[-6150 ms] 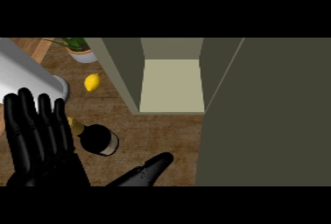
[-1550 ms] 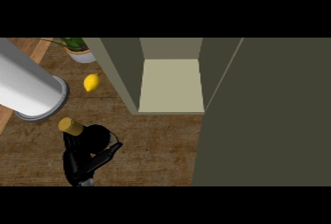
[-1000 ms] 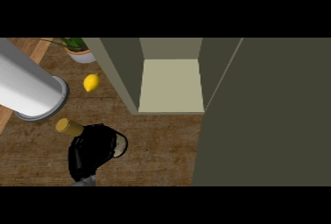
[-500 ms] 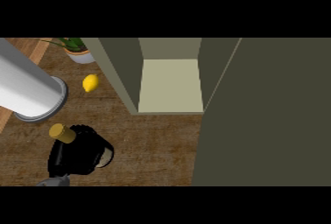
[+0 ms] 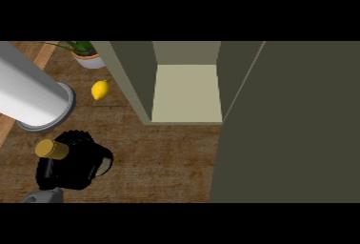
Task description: Pick up the wine, place it into the cabinet and close the cabinet
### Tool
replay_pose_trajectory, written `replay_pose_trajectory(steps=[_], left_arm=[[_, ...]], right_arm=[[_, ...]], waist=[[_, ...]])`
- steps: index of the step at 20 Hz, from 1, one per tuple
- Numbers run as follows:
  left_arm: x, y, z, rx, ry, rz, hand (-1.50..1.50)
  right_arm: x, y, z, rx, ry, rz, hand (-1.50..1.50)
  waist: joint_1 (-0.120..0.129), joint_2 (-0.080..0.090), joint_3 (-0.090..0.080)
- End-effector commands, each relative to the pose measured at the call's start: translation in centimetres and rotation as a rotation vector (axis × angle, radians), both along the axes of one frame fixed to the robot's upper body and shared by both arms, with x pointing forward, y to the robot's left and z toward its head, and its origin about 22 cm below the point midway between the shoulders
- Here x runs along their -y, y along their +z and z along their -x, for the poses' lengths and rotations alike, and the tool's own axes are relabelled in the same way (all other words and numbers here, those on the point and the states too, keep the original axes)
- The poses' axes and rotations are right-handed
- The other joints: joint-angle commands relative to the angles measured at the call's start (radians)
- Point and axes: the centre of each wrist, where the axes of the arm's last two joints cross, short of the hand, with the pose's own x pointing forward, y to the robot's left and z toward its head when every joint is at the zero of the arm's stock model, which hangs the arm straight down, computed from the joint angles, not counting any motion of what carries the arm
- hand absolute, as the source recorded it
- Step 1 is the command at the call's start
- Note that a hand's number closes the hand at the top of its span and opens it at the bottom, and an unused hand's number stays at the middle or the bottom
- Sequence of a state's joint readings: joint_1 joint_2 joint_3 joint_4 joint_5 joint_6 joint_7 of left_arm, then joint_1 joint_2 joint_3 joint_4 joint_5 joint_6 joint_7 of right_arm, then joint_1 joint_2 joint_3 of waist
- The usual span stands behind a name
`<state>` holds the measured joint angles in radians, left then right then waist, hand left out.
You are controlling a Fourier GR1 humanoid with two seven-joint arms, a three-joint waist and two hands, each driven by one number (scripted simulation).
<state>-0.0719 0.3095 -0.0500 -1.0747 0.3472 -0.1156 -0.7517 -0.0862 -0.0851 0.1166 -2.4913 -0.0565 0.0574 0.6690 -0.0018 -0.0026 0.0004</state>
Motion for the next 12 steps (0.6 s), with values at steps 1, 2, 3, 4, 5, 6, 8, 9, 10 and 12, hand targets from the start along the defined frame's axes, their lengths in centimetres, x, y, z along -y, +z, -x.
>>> replay_pose_trajectory(steps=[1, 2, 3, 4, 5, 6, 8, 9, 10, 12], left_arm=[[2.2, 3.0, 0.1, 0.056, -0.031, 0.074, 1.50], [1.4, 3.7, 0.0, 0.046, -0.070, 0.074, 1.50], [1.0, 4.5, 0.4, 0.044, -0.069, 0.085, 1.50], [1.5, 5.4, -0.5, 0.059, -0.098, 0.079, 1.50], [2.5, 6.2, -0.4, 0.062, -0.103, 0.095, 1.50], [0.9, 6.9, -0.6, 0.039, -0.129, 0.074, 1.50], [4.1, 9.0, 0.2, 0.006, -0.165, 0.111, 1.50], [6.3, 7.5, -0.3, 0.029, -0.148, 0.125, 1.50], [6.0, 10.1, 0.2, 0.038, -0.137, 0.112, 1.50], [6.7, 10.9, 0.7, 0.038, -0.161, 0.061, 1.50]], right_arm=[[-0.1, 1.0, 2.1, 0.032, 0.028, -0.041, -1.50], [1.2, 0.9, 2.0, 0.049, 0.023, -0.048, -1.50], [0.5, 0.4, 2.2, 0.033, 0.020, -0.038, -1.50], [0.3, 0.7, 2.7, 0.036, 0.049, -0.023, -1.50], [0.5, 1.3, 2.2, 0.027, 0.035, -0.033, -1.50], [1.7, 1.2, 2.2, 0.052, 0.029, -0.030, -1.50], [0.7, 1.3, 2.0, 0.037, 0.023, -0.061, -1.50], [0.3, 1.2, 1.5, 0.043, 0.031, -0.057, -1.50], [0.5, 0.4, 1.7, 0.025, 0.014, -0.053, -1.50], [0.8, 0.6, 2.2, 0.029, 0.022, -0.035, -1.50]], waist=[[0.008, -0.002, 0.000], [0.005, -0.001, 0.001], [0.005, -0.001, 0.001], [0.003, -0.001, 0.000], [0.005, -0.001, 0.000], [0.002, -0.001, 0.001], [0.008, -0.003, 0.001], [0.002, 0.000, 0.000], [0.004, -0.001, 0.001], [0.002, -0.001, 0.001]])
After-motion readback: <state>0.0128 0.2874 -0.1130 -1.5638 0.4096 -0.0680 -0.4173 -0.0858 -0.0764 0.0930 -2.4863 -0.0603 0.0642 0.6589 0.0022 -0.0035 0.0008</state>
